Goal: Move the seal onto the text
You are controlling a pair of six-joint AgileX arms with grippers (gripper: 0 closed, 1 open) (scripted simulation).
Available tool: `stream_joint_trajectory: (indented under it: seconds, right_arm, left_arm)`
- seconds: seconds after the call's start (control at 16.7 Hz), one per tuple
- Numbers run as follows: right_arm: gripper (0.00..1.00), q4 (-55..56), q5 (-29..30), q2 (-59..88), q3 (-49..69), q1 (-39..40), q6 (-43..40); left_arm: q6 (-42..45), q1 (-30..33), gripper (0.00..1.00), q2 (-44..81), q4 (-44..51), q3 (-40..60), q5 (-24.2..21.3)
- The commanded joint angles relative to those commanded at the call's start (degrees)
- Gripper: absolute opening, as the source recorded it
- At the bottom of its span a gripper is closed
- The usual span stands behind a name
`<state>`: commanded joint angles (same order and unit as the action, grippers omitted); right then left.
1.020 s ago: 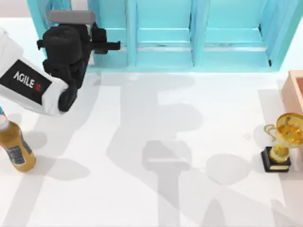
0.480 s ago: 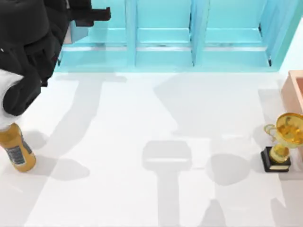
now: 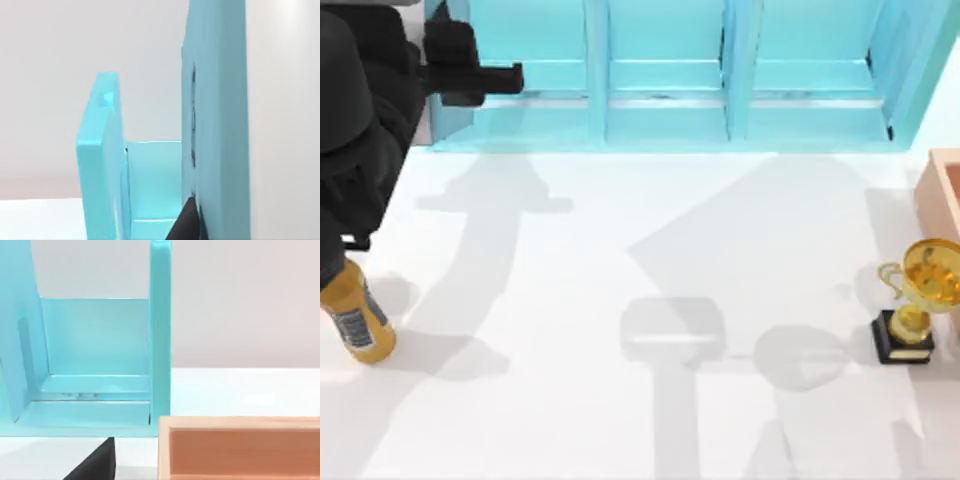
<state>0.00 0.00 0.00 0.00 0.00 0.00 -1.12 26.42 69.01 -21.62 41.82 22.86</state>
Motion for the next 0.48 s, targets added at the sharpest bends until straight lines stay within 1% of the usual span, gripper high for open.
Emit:
stream_joint_trajectory:
  seconds: [0.3, 0.48]
  right_arm:
    - [1.00, 0.0, 0.0, 0.0, 0.0, 0.0, 0.0]
    - [1.00, 0.0, 0.0, 0.0, 0.0, 0.0, 0.0]
  left_arm:
    - [-0.5, -0.1, 0.00, 0.7, 0.0, 0.2, 0.2]
    - [-5.6, 1.4, 0.00, 3.2, 0.5, 1.6, 2.8]
